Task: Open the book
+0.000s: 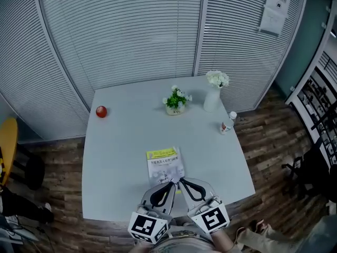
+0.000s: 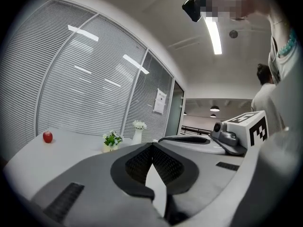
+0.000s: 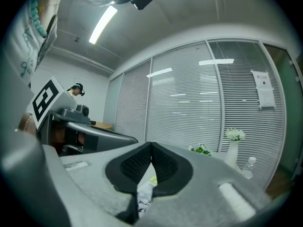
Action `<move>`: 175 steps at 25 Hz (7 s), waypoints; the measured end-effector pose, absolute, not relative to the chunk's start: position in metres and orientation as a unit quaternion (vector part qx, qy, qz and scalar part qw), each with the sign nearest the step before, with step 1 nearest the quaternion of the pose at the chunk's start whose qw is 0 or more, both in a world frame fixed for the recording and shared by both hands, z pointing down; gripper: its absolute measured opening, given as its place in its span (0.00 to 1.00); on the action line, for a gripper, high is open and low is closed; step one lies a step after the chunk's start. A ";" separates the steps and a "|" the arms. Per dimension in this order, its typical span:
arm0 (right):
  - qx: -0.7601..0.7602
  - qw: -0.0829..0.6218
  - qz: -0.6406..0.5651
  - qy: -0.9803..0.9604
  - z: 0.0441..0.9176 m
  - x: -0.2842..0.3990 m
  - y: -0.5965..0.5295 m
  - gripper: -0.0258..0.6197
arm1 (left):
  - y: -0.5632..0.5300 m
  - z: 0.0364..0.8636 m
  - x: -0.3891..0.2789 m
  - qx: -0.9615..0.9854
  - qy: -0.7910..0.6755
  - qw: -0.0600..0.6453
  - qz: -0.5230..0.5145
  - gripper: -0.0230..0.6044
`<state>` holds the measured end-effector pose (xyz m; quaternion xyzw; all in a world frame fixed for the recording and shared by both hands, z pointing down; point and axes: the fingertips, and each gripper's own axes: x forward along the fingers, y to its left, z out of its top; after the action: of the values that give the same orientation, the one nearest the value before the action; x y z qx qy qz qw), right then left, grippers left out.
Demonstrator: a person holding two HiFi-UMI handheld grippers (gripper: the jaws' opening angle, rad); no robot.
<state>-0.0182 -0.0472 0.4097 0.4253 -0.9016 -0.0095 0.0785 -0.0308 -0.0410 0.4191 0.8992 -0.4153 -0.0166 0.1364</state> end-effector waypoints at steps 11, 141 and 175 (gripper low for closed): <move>0.455 0.083 -0.007 -0.887 0.419 -0.038 -0.078 0.04 | -0.074 0.425 -0.057 0.907 -0.400 0.133 -0.016 0.03; 0.385 0.131 0.045 -0.913 0.476 0.121 -0.156 0.04 | -0.139 0.708 0.059 0.762 -0.497 0.202 0.363 0.39; 0.377 0.131 0.038 -0.916 0.483 0.125 -0.146 0.04 | -0.130 0.700 0.036 0.752 -0.521 0.271 0.299 0.11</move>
<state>0.1248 -0.1458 0.4830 0.3766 -0.9163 0.0377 0.1307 0.0361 -0.1301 0.7003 0.7524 -0.5209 0.2987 0.2708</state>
